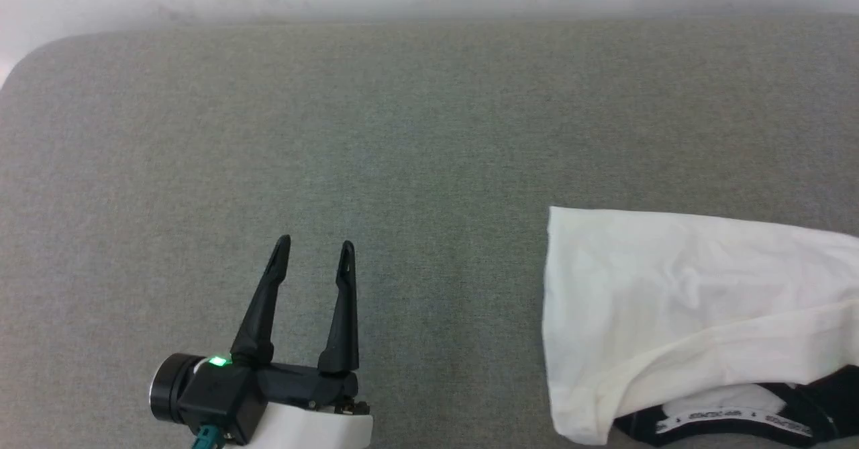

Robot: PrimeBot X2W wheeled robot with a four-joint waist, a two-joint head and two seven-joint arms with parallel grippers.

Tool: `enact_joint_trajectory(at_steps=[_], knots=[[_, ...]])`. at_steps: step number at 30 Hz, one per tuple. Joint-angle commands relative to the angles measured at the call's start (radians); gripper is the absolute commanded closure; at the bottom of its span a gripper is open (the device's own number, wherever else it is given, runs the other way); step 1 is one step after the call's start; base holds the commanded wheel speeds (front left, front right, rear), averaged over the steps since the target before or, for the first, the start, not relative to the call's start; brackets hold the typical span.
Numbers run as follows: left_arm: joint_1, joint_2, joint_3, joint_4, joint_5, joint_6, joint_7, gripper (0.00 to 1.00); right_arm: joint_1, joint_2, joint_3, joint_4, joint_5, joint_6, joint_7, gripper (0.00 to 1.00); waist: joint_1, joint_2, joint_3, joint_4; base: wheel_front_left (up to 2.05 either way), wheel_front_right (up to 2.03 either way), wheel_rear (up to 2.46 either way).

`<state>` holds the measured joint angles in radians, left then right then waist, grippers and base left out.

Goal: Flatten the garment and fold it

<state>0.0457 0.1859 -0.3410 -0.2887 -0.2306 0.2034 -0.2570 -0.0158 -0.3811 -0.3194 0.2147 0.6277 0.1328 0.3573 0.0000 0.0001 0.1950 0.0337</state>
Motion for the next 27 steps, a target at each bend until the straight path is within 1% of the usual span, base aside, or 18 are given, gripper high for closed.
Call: enact_joint_trajectory(at_steps=[1, 5, 8, 14, 19, 23, 27], knots=[[0.013, 0.004, 0.007, 0.002, -0.007, -0.005, -0.005, 0.0, 0.004, -0.011, -0.02, 0.006, -0.014, -0.002, 0.0, 1.0, 0.0, -0.0001, -0.014, -0.019, 0.0, 0.0, 0.0], [0.016, 0.005, 0.009, 0.006, -0.011, -0.01, -0.005, 0.0, 0.01, -0.017, -0.039, -0.004, -0.028, -0.002, 0.015, 1.0, 0.0, -0.0001, -0.019, -0.033, 0.0, 0.0, 0.0], [0.015, 0.003, 0.007, 0.01, -0.013, -0.014, -0.005, 0.0, 0.012, -0.005, -0.003, -0.049, -0.028, -0.002, 0.029, 1.0, 0.0, -0.0001, -0.021, -0.041, 0.0, 0.0, 0.0], [0.011, -0.004, 0.003, 0.022, -0.02, -0.02, -0.005, 0.0, 0.009, 0.023, 0.155, -0.201, -0.004, -0.002, 0.083, 1.0, 0.0, -0.0001, -0.025, -0.047, 0.0, 0.0, 0.0], [0.003, -0.016, -0.002, 0.029, -0.023, -0.028, -0.005, 0.0, -0.008, 0.027, 0.285, -0.317, 0.008, -0.002, 0.141, 1.0, 0.0, -0.0001, -0.02, -0.027, 0.0, 0.0, 0.0], [-0.001, -0.027, -0.002, 0.032, -0.023, -0.033, -0.005, 0.0, -0.026, 0.03, 0.369, -0.359, 0.014, -0.002, 0.185, 1.0, 0.0, -0.0001, -0.009, -0.003, 0.0, 0.0, 0.0], [-0.005, -0.04, -0.003, 0.035, -0.02, -0.039, -0.005, 0.0, -0.054, 0.024, 0.432, -0.361, 0.005, -0.002, 0.213, 1.0, 0.0, -0.0001, 0.007, 0.022, 0.0, 0.0, 0.0]])
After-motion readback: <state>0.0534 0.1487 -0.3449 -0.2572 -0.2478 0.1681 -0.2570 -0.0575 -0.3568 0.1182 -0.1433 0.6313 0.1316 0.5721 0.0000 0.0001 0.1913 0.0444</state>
